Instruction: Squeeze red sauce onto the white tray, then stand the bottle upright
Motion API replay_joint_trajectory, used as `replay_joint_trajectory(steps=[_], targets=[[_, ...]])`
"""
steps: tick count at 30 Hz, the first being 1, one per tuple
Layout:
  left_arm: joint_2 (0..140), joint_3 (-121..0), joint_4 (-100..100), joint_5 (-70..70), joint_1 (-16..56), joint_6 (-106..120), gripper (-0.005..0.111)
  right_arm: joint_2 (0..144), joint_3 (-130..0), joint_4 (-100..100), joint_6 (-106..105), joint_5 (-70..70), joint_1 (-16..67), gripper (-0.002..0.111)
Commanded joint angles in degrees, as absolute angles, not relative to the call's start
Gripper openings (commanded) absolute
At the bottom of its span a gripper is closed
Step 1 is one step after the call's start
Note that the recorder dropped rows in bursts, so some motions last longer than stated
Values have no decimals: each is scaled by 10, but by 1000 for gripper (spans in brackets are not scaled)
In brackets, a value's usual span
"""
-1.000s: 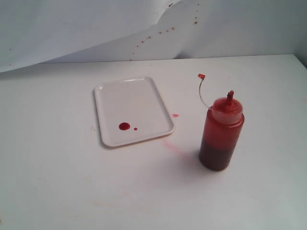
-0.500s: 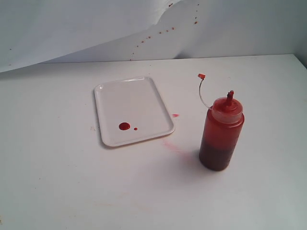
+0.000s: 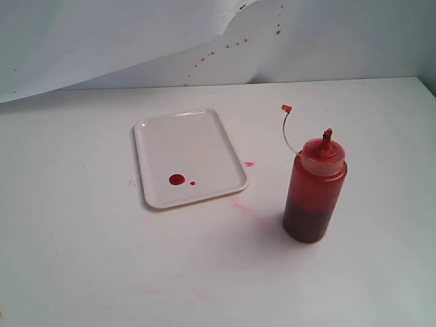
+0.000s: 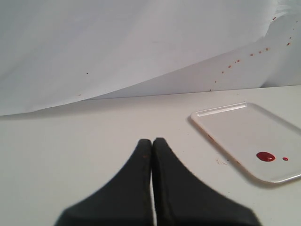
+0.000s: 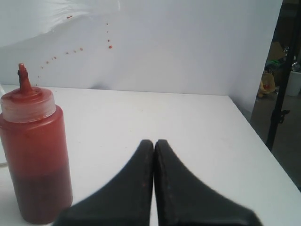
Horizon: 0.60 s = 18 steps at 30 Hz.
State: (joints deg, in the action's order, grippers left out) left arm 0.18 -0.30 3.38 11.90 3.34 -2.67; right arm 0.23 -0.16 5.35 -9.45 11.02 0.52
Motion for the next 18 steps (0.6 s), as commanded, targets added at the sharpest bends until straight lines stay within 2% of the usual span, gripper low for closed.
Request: replay_joint_trajectory(steps=[1,18], targets=[[0,0,31,118,36,-28,0,0,0,13,-50,113,6,0],[0,0,31,118,36,-28,0,0,0,-5,-27,113,6,0]])
